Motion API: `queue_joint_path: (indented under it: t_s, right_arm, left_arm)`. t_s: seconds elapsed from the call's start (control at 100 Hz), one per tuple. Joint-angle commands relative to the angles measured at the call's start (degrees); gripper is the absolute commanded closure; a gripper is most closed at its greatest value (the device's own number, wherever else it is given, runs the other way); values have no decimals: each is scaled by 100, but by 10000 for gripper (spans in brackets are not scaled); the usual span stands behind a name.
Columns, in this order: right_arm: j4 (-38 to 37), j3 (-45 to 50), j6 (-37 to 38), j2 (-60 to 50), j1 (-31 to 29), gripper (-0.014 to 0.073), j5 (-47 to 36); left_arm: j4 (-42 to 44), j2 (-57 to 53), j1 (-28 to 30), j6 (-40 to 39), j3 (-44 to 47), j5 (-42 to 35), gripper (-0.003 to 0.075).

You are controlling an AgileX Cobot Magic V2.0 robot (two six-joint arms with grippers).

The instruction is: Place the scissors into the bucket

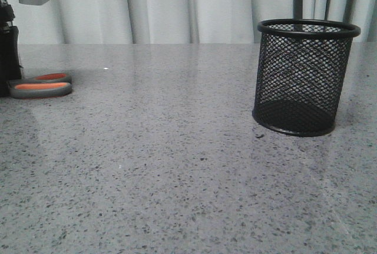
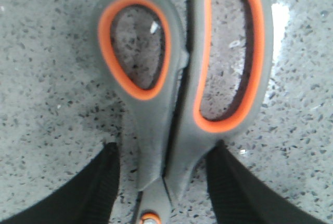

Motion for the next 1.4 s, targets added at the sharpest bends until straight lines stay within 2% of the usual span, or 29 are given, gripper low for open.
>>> queue_joint_path:
  t_s: [0.0,0.23,0.57,0.83,0.93,1.06,1.39]
  right_arm:
    - [102,-198,-79,57,-33,151,-297]
    - [102,-198,-79,57,-33,151,-297]
    - [102,-198,-79,57,-33,151,-265]
    - [456,-198,-98,57,-33,151,-332]
    - [980,-198,-362,57,-33,151,-435]
    - [2226,-198,-976,147,-33,151,-471]
    - [5362,-198,-2609,395,-33,151,-408]
  left_arm:
    - [-199,-145,-41,43,-109,115,431]
    - [-285,-145,-41,-183,-109,230,734]
    - [-511,-300,-41,-604,-299,387,741]
    - [-545,-1205,-55,-604,-664,387,741]
    - [-545,-1735,-162,-628,-685,387,741]
    - [-545,-2374,-512,-1047,-736,387,741]
    - [-187,-3618,-1999,-2207,-792,387,741]
